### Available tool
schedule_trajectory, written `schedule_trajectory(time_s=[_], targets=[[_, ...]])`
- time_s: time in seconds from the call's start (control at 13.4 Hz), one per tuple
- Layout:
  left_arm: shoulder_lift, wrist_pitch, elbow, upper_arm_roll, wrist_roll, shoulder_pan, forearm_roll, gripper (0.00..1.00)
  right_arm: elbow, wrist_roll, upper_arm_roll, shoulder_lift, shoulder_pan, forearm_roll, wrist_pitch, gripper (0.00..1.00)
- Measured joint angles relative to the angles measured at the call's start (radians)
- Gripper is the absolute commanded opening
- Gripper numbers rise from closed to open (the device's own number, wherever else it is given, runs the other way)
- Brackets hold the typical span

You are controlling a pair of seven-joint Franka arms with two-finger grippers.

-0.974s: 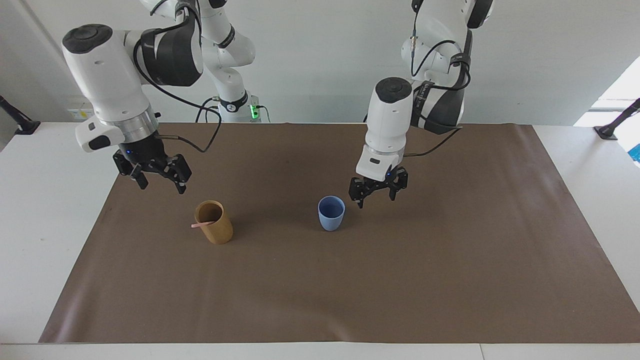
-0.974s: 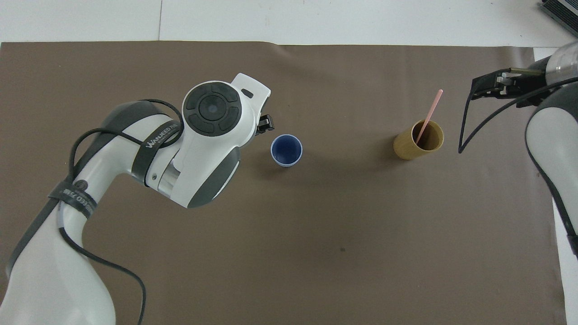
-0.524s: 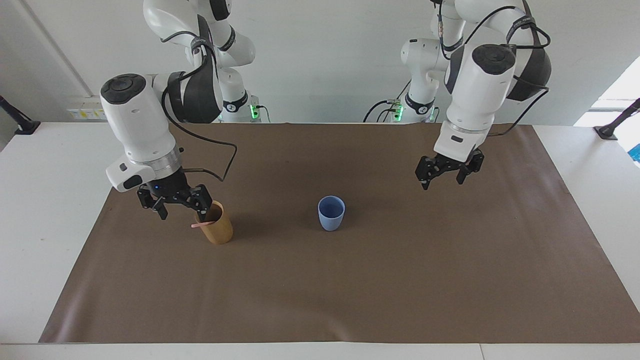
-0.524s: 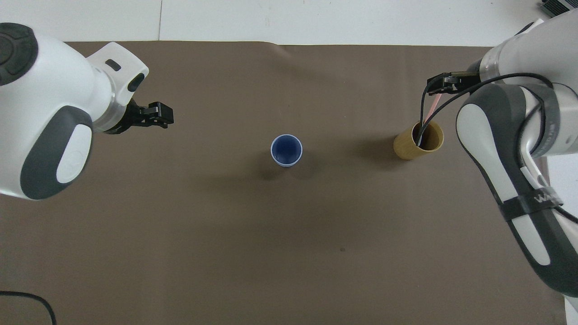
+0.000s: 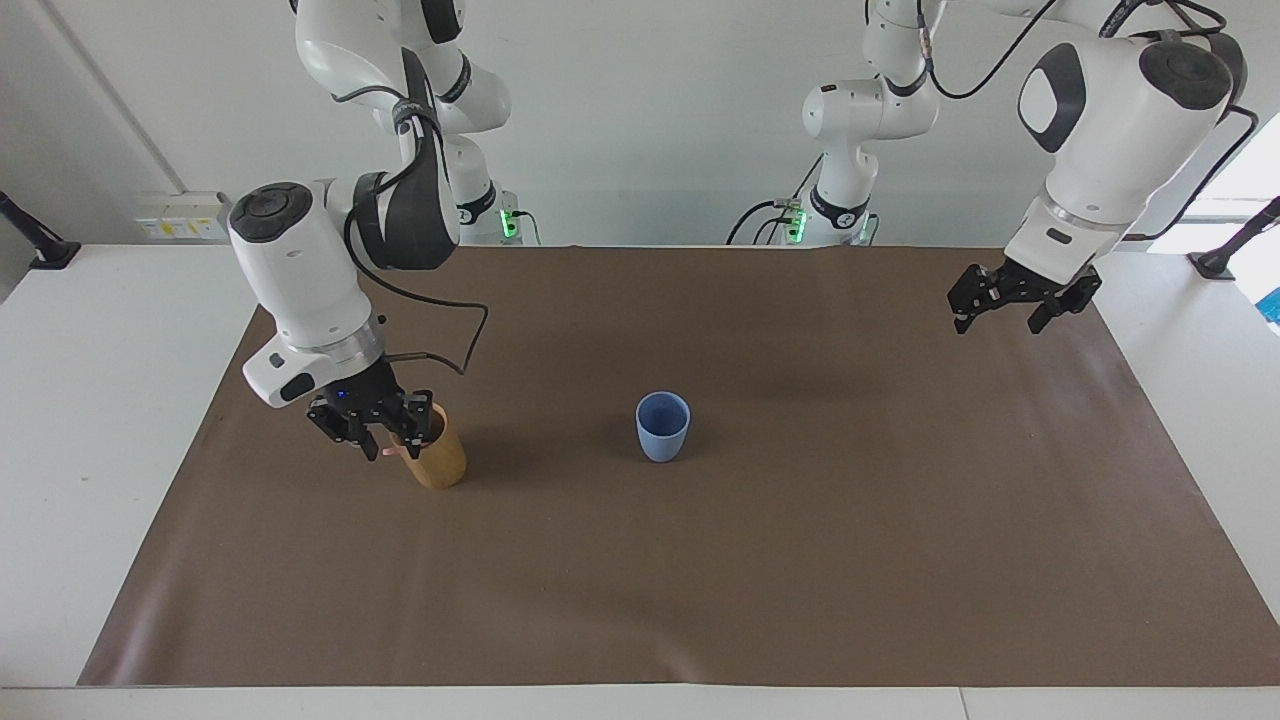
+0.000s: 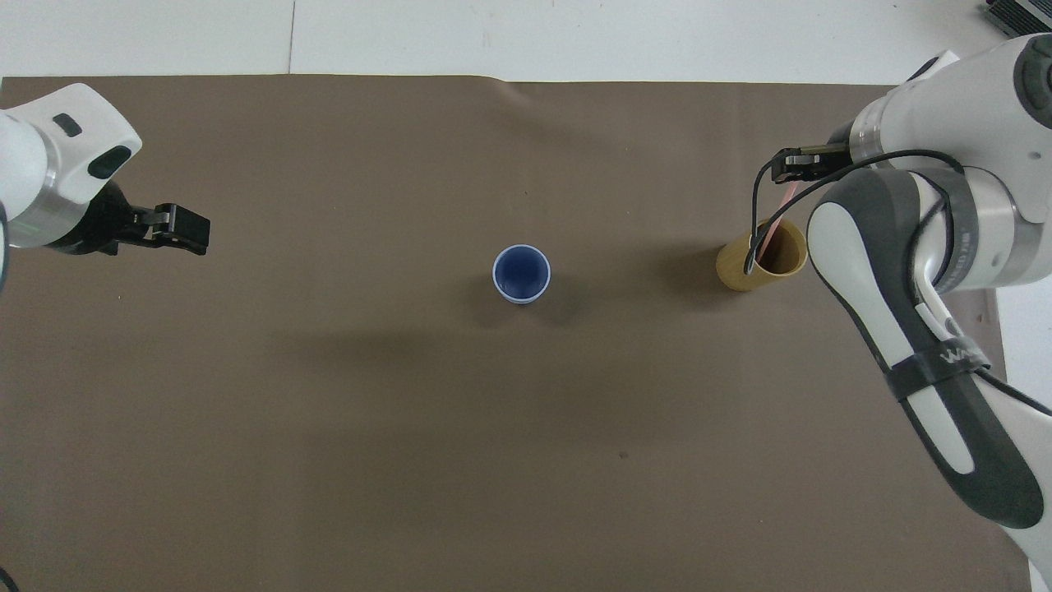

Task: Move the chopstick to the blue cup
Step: 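Lift the pink stick with the right gripper over the blue cup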

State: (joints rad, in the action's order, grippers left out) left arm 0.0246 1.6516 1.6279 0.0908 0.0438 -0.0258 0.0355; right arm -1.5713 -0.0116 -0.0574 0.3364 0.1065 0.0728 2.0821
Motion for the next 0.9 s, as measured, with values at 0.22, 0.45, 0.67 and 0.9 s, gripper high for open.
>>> schedule_trajectory(time_s=[0.22, 0.45, 0.67, 0.9], targets=[[-0.062, -0.059, 0.000, -0.001, 0.026, -0.021, -0.013, 1.00, -0.002, -0.018, 0.000, -0.006, -0.008, 0.004, -0.006, 0.00], [-0.066, -0.062, 0.000, 0.004, 0.026, -0.021, -0.031, 1.00, -0.001, -0.018, 0.000, -0.045, -0.008, 0.005, -0.006, 0.00], [-0.075, -0.112, -0.047, -0.005, 0.029, -0.027, -0.032, 1.00, 0.000, -0.018, 0.001, -0.123, -0.005, 0.005, -0.020, 0.00], [-0.093, -0.147, -0.057, -0.003, 0.033, -0.034, -0.034, 1.00, 0.000, -0.018, 0.002, -0.232, 0.003, 0.005, -0.070, 0.00]])
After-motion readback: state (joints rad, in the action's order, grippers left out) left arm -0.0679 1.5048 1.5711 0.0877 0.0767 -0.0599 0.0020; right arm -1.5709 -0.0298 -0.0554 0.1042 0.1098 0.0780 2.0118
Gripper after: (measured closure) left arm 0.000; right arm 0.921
